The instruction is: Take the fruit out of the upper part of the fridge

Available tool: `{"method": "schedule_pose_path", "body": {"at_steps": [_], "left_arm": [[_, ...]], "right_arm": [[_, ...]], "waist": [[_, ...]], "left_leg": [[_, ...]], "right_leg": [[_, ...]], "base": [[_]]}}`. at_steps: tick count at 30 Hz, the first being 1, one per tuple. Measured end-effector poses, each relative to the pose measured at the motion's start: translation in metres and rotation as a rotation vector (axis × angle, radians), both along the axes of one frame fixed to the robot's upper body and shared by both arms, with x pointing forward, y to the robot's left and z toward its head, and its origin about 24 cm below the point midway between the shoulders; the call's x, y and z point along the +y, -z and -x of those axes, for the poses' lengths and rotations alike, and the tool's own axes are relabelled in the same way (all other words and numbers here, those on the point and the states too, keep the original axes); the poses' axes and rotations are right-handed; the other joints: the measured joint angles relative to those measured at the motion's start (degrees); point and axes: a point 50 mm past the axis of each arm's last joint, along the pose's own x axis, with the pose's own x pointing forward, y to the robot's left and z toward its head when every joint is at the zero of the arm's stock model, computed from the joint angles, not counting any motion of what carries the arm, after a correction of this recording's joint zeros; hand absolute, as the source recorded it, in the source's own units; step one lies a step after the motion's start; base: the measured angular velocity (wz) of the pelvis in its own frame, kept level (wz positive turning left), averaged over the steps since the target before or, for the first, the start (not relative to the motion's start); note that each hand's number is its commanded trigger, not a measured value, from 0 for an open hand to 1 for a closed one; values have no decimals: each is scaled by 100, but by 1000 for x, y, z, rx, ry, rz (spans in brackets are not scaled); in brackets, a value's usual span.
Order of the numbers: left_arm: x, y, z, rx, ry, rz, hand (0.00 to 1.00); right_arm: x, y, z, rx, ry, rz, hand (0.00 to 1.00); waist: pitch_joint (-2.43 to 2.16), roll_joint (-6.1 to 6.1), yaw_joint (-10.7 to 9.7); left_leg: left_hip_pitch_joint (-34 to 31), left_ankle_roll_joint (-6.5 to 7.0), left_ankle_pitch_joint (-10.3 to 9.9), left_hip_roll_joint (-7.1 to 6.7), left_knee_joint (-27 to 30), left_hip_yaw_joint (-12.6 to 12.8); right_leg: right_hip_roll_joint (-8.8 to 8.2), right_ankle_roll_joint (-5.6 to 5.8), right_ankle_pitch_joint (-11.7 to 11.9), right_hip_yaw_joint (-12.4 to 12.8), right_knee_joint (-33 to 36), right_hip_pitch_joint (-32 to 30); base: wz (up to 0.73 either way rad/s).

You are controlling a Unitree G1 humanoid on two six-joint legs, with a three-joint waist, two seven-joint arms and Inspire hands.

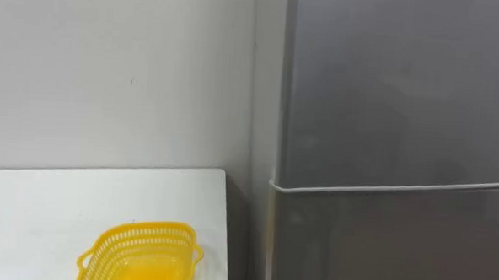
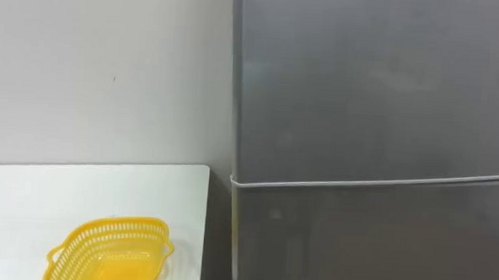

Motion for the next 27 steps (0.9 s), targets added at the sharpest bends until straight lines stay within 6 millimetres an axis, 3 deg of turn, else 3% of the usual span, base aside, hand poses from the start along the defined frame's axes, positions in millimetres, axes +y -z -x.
{"method": "schedule_pose_path", "body": {"at_steps": [9, 22, 27], "left_arm": [[0, 0, -2, -3, 1, 3, 0], [0, 0, 0, -18, -2, -5, 0], [-1, 0, -4, -63, -97, -19, 0]], "right_arm": [[-1, 0, -4, -7, -9, 1, 0], [1, 0, 2, 0, 12, -9, 0], [4, 1, 2, 1, 28, -24, 0]], "waist": [[-3, -3, 1], [-1, -58, -19], [-2, -59, -15]], "left_leg": [[-1, -2, 1, 19, -47, 133], [96, 1, 1, -13, -50, 131], [-22, 21, -16, -11, -66, 41]], "right_leg": [[20, -18, 22, 61, -14, -63], [-15, 30, -24, 52, -19, 57], [-18, 32, -19, -16, -22, -21]], "base": [[-6], [2], [8]]}}
